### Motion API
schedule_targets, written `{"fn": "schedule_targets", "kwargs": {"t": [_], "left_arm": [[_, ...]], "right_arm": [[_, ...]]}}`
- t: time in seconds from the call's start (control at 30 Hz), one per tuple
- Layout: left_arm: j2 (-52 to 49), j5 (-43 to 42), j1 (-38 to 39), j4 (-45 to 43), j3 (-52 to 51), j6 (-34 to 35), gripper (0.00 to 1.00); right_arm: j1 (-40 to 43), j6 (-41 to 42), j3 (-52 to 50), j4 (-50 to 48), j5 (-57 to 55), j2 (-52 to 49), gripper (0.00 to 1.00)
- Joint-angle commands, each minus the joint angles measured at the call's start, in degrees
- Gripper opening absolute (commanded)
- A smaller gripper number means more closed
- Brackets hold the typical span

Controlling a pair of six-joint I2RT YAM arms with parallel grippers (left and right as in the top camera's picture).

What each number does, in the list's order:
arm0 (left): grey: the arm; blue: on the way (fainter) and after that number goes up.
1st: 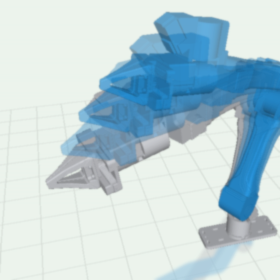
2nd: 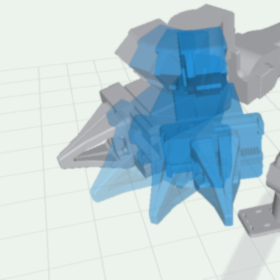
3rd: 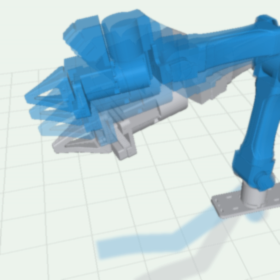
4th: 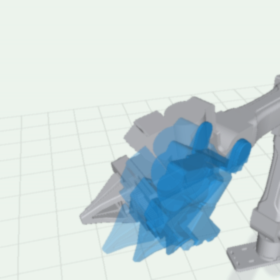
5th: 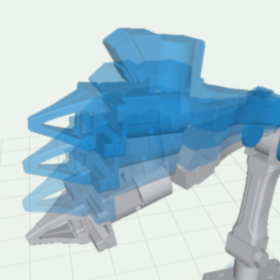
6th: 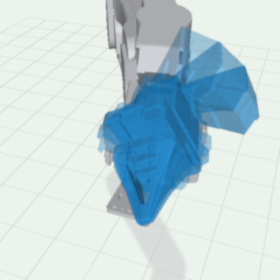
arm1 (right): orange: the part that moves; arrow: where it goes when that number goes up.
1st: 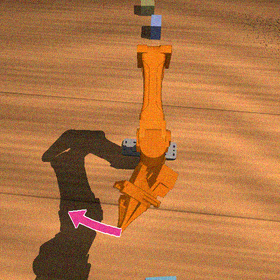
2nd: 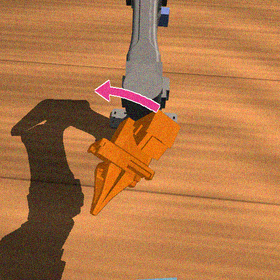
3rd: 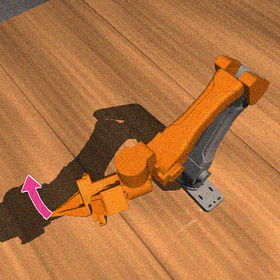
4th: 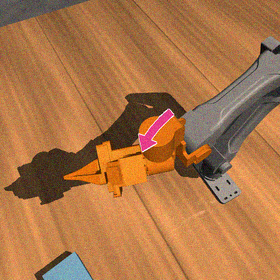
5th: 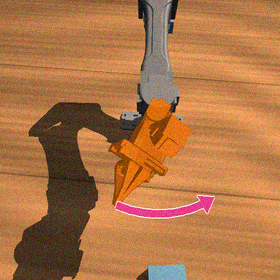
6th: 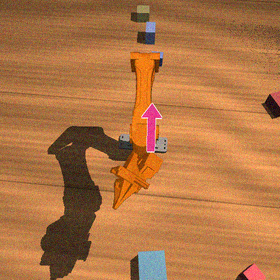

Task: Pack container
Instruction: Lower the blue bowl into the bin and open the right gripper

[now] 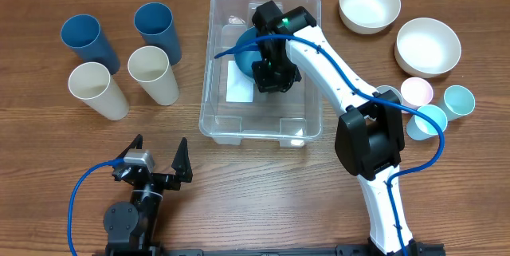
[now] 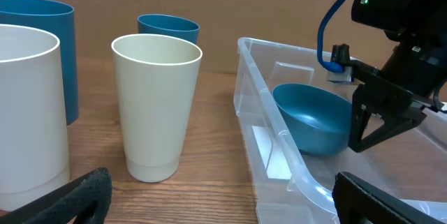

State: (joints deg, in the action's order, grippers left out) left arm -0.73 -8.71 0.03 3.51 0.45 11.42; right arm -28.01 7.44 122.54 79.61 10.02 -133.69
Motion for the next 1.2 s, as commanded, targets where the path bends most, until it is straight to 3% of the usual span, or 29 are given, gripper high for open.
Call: {"fn": "schedule_targets", "kwargs": {"t": [0.0,0.9,1.17], "left_arm": [[0.48,0.33,0.24,0.13,-0.15,-1.14,1.00],[0.48,0.33,0.24,0.13,-0.15,-1.14,1.00],[0.48,0.31,0.24,0.13,-0.15,-1.14,1.00]], "right_arm": [[0.11,-0.39,-0.35,-1.18,-2.01,-0.04,0.04],[2.38,-0.42,-6.12,-14.71,-5.55,-0.04,0.04],[2.36,-0.81,2.01,-4.55,-5.42,-0.02,0.04]]}}
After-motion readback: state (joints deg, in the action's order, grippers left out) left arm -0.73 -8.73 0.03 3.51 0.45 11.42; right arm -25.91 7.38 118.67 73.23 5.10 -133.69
